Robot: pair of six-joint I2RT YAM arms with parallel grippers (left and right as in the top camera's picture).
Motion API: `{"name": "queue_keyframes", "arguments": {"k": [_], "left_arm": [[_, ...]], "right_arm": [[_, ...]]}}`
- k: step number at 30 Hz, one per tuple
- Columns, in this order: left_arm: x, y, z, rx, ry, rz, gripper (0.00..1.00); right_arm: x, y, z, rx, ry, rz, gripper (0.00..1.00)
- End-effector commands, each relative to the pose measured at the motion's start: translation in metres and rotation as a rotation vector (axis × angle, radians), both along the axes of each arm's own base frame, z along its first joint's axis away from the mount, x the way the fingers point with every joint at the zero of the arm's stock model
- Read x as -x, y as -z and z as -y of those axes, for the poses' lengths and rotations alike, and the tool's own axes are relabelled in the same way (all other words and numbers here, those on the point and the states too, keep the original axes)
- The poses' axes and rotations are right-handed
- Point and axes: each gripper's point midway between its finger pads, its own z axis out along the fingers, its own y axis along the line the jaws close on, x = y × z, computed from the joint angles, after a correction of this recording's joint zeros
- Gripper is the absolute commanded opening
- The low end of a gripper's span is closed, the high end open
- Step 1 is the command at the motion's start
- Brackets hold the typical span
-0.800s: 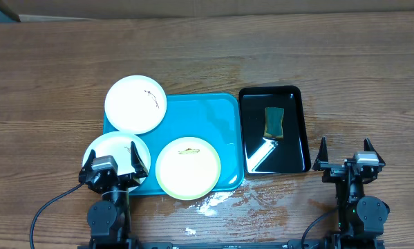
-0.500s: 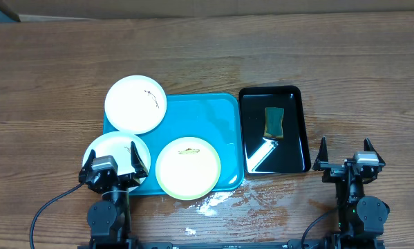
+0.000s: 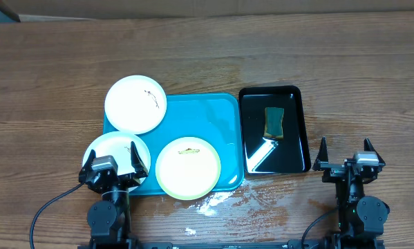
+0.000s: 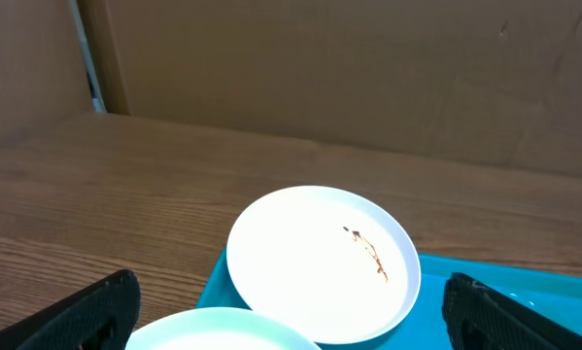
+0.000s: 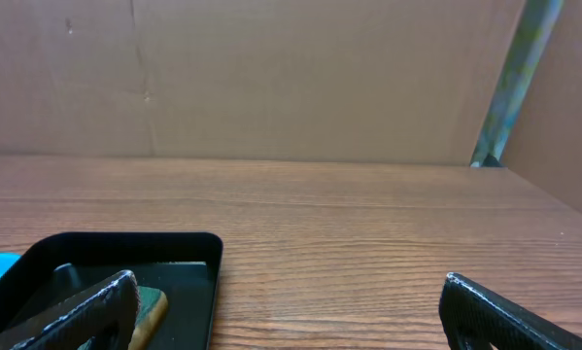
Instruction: Clean dirty plates on tray and stack at the side
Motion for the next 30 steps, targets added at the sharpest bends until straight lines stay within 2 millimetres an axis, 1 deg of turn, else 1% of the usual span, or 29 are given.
{"name": "queue_keyframes", "arguments": {"k": [1, 10, 14, 16, 17, 19, 20, 21, 22, 23, 24, 26, 27, 29, 30], "left_arm": [[0.0, -0.001, 0.001, 0.013, -0.002, 0.01, 1.0], [0.0, -0.001, 0.001, 0.013, -0.002, 0.01, 1.0], [0.0, -0.001, 0.001, 0.013, -0.002, 0.01, 1.0], [0.0, -0.001, 0.001, 0.013, -0.002, 0.01, 1.0], [0.0, -0.001, 0.001, 0.013, -0.002, 0.01, 1.0], [0.0, -0.001, 0.001, 0.013, -0.002, 0.01, 1.0], [0.0, -0.001, 0.001, 0.013, -0.002, 0.01, 1.0], [0.0, -0.001, 0.001, 0.013, -0.002, 0.01, 1.0], [0.0, -0.001, 0.001, 0.013, -0.002, 0.01, 1.0], [0.0, -0.001, 0.001, 0.013, -0.002, 0.01, 1.0], [0.0, -0.001, 0.001, 0.013, -0.002, 0.01, 1.0], [0.0, -0.001, 0.001, 0.013, -0.002, 0.01, 1.0], [0.0, -0.001, 0.001, 0.013, -0.002, 0.01, 1.0], [0.0, -0.001, 0.001, 0.013, -0.002, 0.01, 1.0], [0.0, -0.001, 0.001, 0.013, -0.002, 0.01, 1.0]], "right_arm": [[0.0, 0.001, 0.0, 0.001, -0.001, 0.008, 1.0], [0.0, -0.001, 0.001, 0.002, 0.006, 0.014, 1.0], [0.0, -0.001, -0.008, -0.053, -0.046, 0.018, 1.0], [0.0, -0.006, -0.008, -0.052, -0.049, 0.03, 1.0], [0.002, -0.02, -0.008, -0.087, -0.046, 0.057, 1.0], [0.006, -0.04, -0.008, -0.143, -0.047, 0.087, 1.0], [0.009, -0.057, -0.008, -0.176, -0.048, 0.101, 1.0], [0.012, -0.078, -0.009, -0.213, -0.048, 0.095, 1.0], [0.012, -0.089, -0.009, -0.233, -0.047, 0.079, 1.0], [0.011, -0.104, -0.011, -0.26, -0.053, 0.03, 1.0], [0.006, -0.12, -0.018, -0.273, -0.087, -0.051, 1.0], [-0.003, -0.137, -0.027, -0.29, -0.129, -0.152, 1.0], [-0.013, -0.147, -0.037, -0.313, -0.178, -0.258, 1.0], [-0.025, -0.149, -0.049, -0.361, -0.226, -0.441, 1.0], [-0.032, -0.145, -0.053, -0.396, -0.232, -0.573, 1.0]]}}
